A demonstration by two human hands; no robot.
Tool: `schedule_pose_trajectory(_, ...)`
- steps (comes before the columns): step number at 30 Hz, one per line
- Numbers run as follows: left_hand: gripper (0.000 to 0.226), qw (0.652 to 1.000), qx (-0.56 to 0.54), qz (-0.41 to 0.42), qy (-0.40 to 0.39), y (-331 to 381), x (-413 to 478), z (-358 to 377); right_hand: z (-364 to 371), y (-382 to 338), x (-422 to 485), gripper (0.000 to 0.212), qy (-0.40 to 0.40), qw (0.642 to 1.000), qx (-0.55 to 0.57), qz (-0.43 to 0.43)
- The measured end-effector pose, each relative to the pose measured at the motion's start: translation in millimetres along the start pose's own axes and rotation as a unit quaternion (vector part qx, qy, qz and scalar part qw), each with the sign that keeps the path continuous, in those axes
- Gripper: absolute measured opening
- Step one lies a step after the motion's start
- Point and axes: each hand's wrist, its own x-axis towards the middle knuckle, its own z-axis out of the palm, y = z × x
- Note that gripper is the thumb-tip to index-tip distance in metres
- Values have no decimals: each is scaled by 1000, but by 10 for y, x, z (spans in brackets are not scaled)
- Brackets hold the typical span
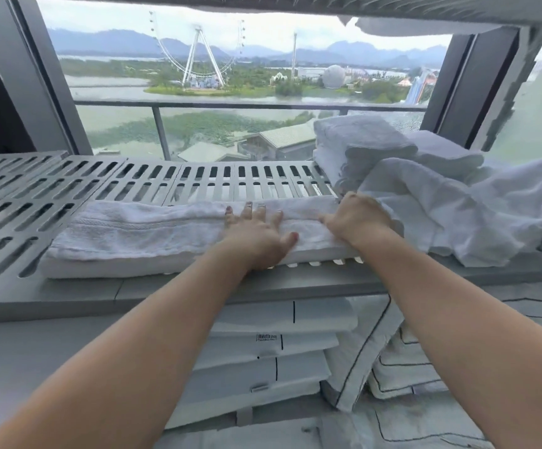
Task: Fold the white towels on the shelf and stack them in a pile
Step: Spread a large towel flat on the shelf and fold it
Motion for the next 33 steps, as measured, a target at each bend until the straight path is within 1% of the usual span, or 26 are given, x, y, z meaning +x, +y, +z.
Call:
schedule_pose_trajectory(2,76,1000,20,4,8,-5,-10,58,-21,33,46,56,-27,999,13,-30)
schedule_pose_trajectory(4,76,999,29,3,22,-18,-26,95,-49,36,70,50,-55,997,29,-53)
schedule_pose_trajectory(6,76,999,39,-5,33,-11,-35,127,-65,24,75,36,-71,994,59,-58)
schedule_pose_trajectory(8,76,998,45,-13,40,5,-35,151,-54,28,66,21,-65,989,114,-62)
schedule_pose_trajectory(10,76,998,45,-18,48,9,-40,163,-32,44,46,21,-48,983,160,-72)
schedule_pose_trajectory(12,76,997,45,-18,52,9,-47,161,-32,59,23,23,-44,982,166,-76)
schedule_pose_trajectory(15,76,997,48,-20,54,26,-55,158,-77,33,24,10,-65,981,165,-73)
schedule_pose_trajectory(16,75,997,47,-21,54,29,-56,160,-104,12,28,10,-75,980,167,-72)
schedule_pose_trajectory(18,76,997,48,-22,56,24,-51,165,-165,-24,37,13,-98,978,170,-73)
schedule_pose_trajectory(21,78,997,50,-20,59,12,-38,181,-248,-20,70,16,-142,977,146,-68)
schedule_pose_trajectory(22,78,997,51,-20,60,8,-33,186,-264,-4,95,20,-155,975,149,-56)
schedule_pose_trajectory(25,79,996,51,-19,64,-2,-19,200,-298,30,133,40,-187,960,207,-19)
schedule_pose_trajectory(26,79,996,50,-19,65,-6,-17,203,-309,27,135,41,-191,959,206,-18)
schedule_pose_trajectory(29,80,996,47,-19,67,-12,-13,208,-314,15,127,29,-216,954,207,-19)
schedule_pose_trajectory(30,80,996,47,-20,67,-12,-14,208,-312,14,122,28,-224,950,217,-13)
schedule_pose_trajectory(31,80,996,47,-20,68,-12,-16,208,-306,12,127,33,-225,948,225,-7)
schedule_pose_trajectory(33,79,996,47,-20,67,-10,-22,207,-309,2,132,57,-241,940,242,17)
